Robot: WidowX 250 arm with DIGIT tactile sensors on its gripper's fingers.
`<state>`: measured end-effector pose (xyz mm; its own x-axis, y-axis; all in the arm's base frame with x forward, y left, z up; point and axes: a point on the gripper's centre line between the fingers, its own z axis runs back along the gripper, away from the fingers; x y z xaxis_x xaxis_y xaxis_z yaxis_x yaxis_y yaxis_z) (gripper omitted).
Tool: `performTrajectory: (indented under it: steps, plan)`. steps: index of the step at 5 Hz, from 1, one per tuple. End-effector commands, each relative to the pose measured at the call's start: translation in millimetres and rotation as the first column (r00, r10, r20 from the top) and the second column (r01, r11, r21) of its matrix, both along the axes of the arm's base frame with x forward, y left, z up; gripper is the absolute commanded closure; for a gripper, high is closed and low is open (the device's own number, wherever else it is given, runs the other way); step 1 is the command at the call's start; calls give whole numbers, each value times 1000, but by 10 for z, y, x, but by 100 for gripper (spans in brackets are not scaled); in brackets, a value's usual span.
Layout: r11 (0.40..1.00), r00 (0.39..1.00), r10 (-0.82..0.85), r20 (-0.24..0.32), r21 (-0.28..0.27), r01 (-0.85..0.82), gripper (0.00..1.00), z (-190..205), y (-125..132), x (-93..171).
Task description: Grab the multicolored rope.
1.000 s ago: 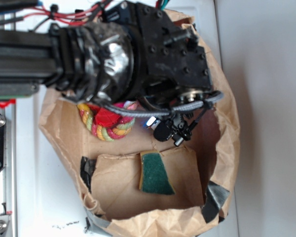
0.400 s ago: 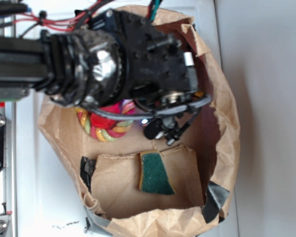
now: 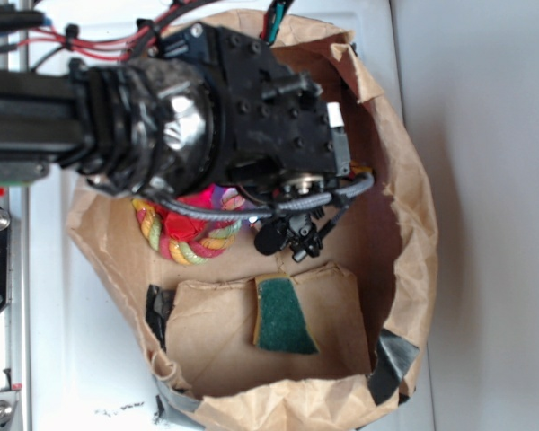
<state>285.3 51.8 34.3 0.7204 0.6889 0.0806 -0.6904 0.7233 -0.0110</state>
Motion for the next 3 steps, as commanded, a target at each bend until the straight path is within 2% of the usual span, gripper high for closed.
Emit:
performTrajectory:
  steps: [1,2,3]
  plan:
    - [997,998,55,39,51,-57,100,122,172,50]
    - [997,997,68,40,43,-69,100,161,195,36]
    - [997,996,-10,89,83,3,100,388,169,-3]
